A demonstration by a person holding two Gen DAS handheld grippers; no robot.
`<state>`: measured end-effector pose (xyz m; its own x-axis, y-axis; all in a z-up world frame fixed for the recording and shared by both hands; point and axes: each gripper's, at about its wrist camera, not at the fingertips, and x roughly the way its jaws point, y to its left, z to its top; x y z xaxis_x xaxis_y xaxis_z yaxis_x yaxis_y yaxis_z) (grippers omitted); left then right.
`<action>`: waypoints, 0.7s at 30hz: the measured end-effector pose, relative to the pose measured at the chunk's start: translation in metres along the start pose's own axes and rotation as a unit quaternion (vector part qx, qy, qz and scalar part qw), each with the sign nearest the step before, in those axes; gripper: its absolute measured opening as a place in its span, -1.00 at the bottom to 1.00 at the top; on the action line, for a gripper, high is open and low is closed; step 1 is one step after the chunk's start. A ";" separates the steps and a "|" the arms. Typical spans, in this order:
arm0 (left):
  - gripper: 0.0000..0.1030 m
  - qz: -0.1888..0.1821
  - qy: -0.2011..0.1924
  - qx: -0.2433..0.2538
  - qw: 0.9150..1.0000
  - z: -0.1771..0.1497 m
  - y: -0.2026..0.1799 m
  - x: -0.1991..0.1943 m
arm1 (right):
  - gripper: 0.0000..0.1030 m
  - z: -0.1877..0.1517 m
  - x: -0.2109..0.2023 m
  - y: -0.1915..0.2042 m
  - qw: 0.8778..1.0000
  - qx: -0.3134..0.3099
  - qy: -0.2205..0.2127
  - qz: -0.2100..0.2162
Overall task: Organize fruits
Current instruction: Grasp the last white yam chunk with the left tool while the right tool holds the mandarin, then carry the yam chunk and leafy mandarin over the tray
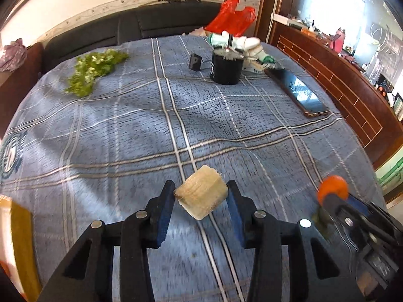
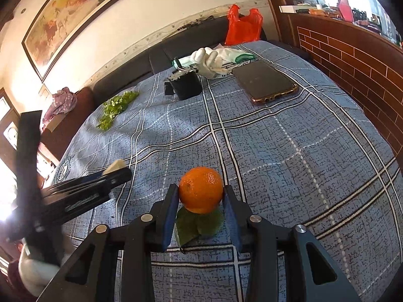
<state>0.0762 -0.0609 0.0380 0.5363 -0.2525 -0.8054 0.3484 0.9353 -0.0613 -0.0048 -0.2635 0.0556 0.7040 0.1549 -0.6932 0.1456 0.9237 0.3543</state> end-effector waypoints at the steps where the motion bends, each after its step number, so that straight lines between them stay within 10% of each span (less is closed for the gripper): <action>1: -0.22 0.001 -0.005 -0.004 1.000 -0.004 0.001 -0.010 | -0.25 0.000 0.000 0.000 1.000 -0.001 0.000 0.000; 21: -0.21 0.054 -0.065 -0.070 0.994 -0.097 0.021 -0.144 | -0.25 -0.012 -0.011 0.030 0.998 -0.051 -0.017 0.021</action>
<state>-0.0683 0.0193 0.0953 0.6631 -0.1694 -0.7291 0.1779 0.9818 -0.0664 -0.0162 -0.2335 0.0661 0.7312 0.1840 -0.6569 0.0449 0.9479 0.3155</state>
